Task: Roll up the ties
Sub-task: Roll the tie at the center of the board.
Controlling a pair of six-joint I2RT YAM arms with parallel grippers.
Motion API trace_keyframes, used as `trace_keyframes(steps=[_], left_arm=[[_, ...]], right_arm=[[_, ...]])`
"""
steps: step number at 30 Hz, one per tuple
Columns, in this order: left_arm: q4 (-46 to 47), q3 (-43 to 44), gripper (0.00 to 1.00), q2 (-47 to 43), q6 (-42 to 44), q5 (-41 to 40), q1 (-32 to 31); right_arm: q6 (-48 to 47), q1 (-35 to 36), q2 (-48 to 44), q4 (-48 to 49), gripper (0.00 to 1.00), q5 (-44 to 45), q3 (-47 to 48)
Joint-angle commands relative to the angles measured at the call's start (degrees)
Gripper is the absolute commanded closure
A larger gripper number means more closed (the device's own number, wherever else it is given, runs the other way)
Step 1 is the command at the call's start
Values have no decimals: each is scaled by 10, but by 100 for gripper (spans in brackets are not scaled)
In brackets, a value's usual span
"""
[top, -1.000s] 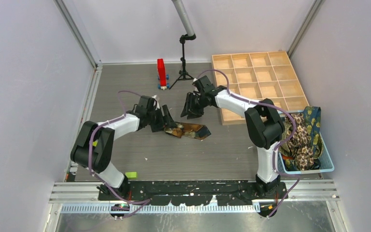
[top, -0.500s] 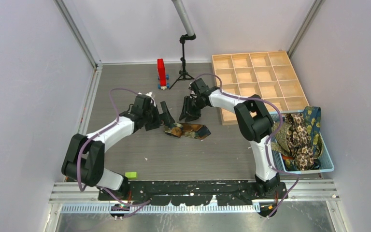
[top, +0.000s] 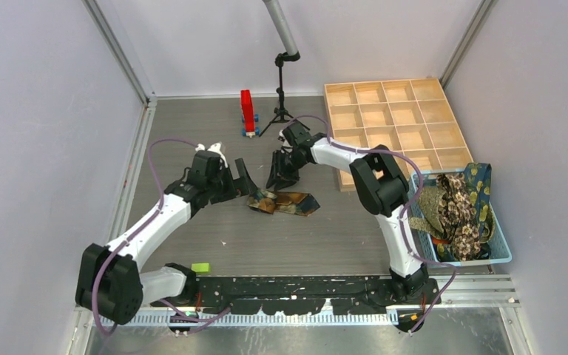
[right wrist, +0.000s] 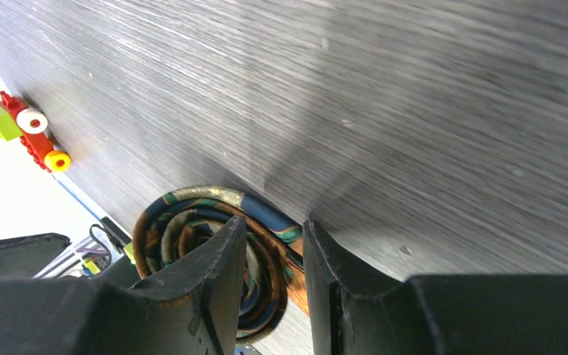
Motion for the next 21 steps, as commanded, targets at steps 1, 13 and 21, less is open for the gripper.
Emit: trace_keyframes(steps=[1,13,21], left_arm=[[-45,-15,2,-54,10,-33,-3],[-58,-96,2,-164,21,-7,-4],[-63,-125,0,-222,28,3,-4]], right_arm=[[-28,24,33,-34,61,-1,40],[-91,59,76,-116,61,-28,128],[-89,58,60,-143,58,38,183]])
